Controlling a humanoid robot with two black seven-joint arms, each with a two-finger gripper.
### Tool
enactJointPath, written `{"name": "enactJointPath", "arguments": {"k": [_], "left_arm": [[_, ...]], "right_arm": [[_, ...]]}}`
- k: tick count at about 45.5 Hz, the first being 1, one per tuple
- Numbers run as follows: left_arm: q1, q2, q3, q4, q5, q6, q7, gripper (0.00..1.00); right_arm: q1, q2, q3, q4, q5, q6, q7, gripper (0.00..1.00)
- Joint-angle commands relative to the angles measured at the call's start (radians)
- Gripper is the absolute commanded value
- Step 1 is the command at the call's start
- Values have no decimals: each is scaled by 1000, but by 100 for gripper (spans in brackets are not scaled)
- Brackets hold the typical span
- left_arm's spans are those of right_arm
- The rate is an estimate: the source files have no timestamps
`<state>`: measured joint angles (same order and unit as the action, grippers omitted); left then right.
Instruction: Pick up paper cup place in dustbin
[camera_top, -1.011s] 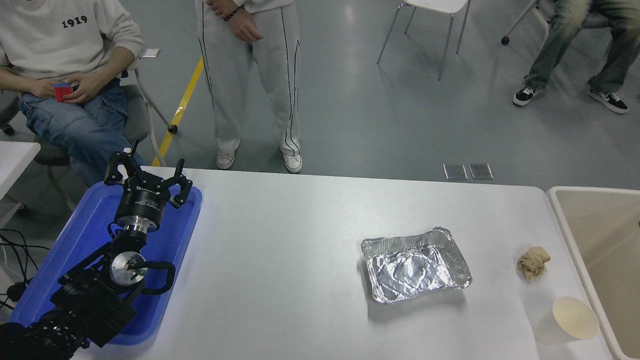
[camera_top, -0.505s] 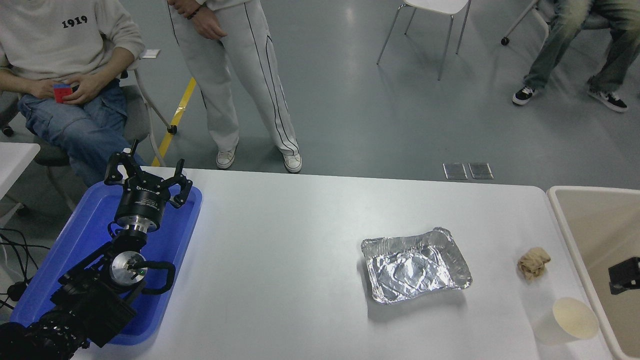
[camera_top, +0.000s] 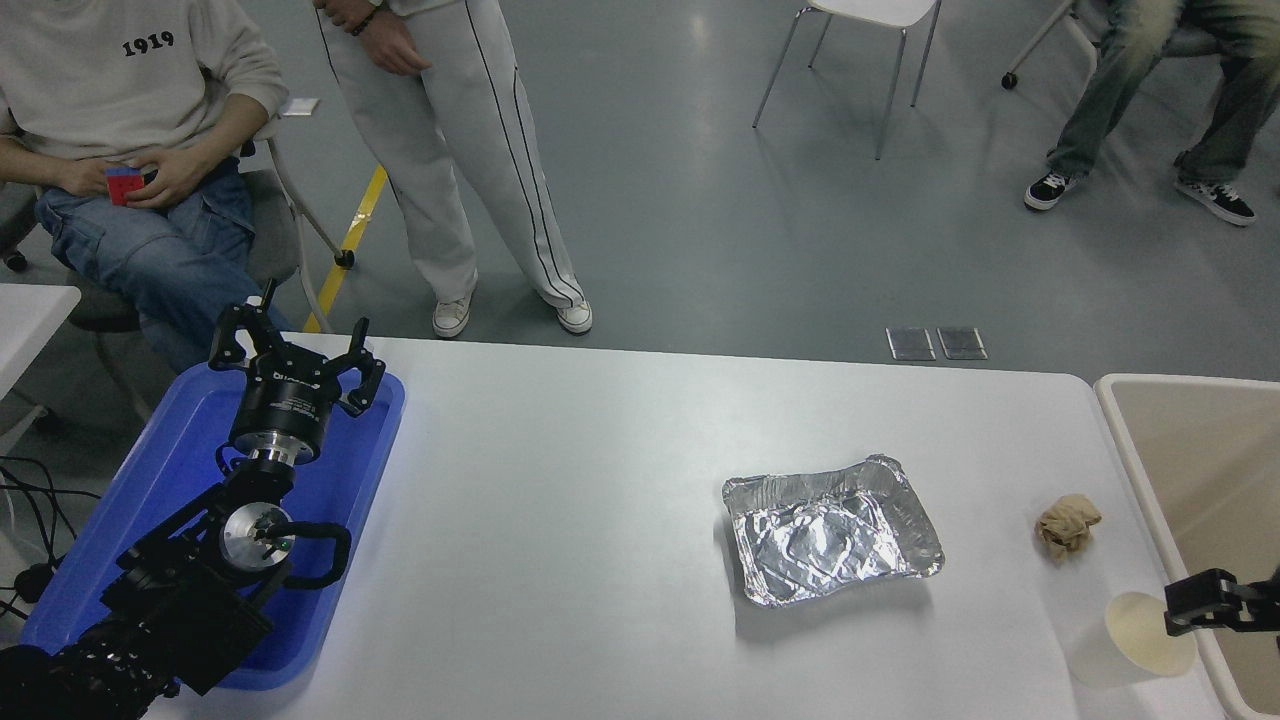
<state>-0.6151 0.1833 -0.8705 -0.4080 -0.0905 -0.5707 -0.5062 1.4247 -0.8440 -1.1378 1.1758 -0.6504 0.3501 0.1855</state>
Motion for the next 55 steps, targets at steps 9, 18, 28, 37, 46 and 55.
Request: {"name": "enactJointPath", "arguments": {"k": [9,18,28,37,46,55], "left_arm": [[0,1,1,0,0,0,0,100],[0,-1,1,0,0,0,0,100],[0,1,1,0,0,0,0,100],[0,1,1,0,0,0,0,100],[0,1,1,0,0,0,0,100],[0,-1,1,0,0,0,0,100]], "right_arm": [[-128,34,115,-67,8,-14,0,95],[-135,37,115,-67,8,-16,0,59],[-135,36,118,-62,11,1,-1,9],[-139,36,119,-61,67,15,-1,0],[-135,37,121,-61,69,41,-3,0],[-121,45,121,-59,69,49,-3,0]]}}
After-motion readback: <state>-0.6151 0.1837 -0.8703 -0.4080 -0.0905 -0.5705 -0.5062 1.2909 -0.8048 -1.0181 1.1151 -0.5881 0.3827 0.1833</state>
